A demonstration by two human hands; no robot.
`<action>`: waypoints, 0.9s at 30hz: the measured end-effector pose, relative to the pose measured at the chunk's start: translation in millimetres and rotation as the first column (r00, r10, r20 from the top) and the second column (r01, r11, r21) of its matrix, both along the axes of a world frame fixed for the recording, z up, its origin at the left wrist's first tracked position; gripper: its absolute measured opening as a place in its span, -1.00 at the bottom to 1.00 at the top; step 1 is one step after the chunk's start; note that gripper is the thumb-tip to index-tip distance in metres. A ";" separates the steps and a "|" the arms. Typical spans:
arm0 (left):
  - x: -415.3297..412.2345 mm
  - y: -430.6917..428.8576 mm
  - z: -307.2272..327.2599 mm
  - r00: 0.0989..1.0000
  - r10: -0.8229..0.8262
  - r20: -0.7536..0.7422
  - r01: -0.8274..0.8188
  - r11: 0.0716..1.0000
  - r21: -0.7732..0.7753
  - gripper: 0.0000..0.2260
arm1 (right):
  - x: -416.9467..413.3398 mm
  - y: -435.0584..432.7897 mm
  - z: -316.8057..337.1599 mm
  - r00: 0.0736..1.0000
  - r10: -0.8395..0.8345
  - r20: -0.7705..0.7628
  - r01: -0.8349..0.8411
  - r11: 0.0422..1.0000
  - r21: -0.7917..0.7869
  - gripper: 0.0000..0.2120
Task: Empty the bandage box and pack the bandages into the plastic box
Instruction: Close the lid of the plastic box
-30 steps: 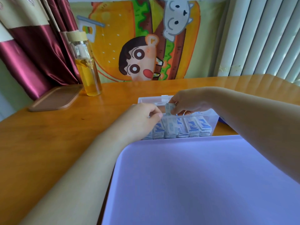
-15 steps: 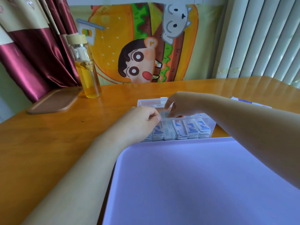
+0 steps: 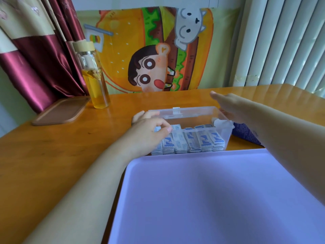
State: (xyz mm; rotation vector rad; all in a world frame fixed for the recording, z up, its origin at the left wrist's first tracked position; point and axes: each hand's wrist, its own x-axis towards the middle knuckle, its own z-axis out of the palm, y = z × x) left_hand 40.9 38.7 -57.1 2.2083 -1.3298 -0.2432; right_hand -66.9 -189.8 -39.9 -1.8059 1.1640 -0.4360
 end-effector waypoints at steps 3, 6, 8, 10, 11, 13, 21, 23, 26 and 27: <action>0.0 0.4 1.3 0.999 -0.012 -0.034 0.013 1.000 0.023 -0.77 | 4.6 2.5 7.2 0.996 0.028 0.082 -0.045 0.975 0.217 -0.37; 0.3 0.7 2.2 0.999 -0.021 -0.025 0.021 1.000 0.016 -0.77 | 8.7 5.1 6.7 1.000 0.025 -0.017 -0.022 0.982 0.187 -0.50; 0.8 0.4 2.0 1.000 -0.020 -0.017 0.021 0.999 0.031 -0.78 | 11.0 5.9 5.0 0.999 0.006 -0.040 0.000 0.990 0.144 -0.62; 1.6 0.1 1.1 1.000 -0.016 -0.009 0.016 0.999 0.043 -0.79 | 13.3 6.0 3.2 1.000 0.009 -0.008 -0.008 0.995 0.102 -0.69; 2.1 -0.2 0.5 1.000 -0.013 -0.008 0.013 0.999 0.041 -0.79 | 14.3 5.8 2.7 1.000 0.012 0.019 -0.014 0.996 0.085 -0.70; 2.6 -0.3 -0.9 1.000 -0.006 -0.010 0.007 0.999 0.034 -0.80 | 15.6 1.2 0.7 0.996 0.010 0.085 -0.014 0.998 0.054 -0.70; -4.3 -1.4 -2.3 1.000 0.028 0.014 -0.028 1.000 -0.014 -0.79 | 1.4 -2.6 36.8 0.882 0.106 0.460 -0.130 0.991 0.022 -0.73; -5.7 -1.4 -3.5 0.997 0.043 0.060 -0.041 0.999 -0.032 -0.79 | -0.9 1.1 48.7 0.873 0.174 0.455 -0.154 0.985 -0.081 -0.69; -6.2 3.3 6.9 0.988 -0.004 0.153 0.012 0.999 -0.047 -0.82 | -14.4 16.3 62.1 0.945 0.278 0.170 -0.188 0.892 -0.412 -0.62; -5.8 7.0 15.0 0.986 -0.022 0.168 0.035 0.997 -0.075 -0.82 | -19.7 21.6 63.9 0.954 0.296 0.047 -0.228 0.820 -0.524 -0.63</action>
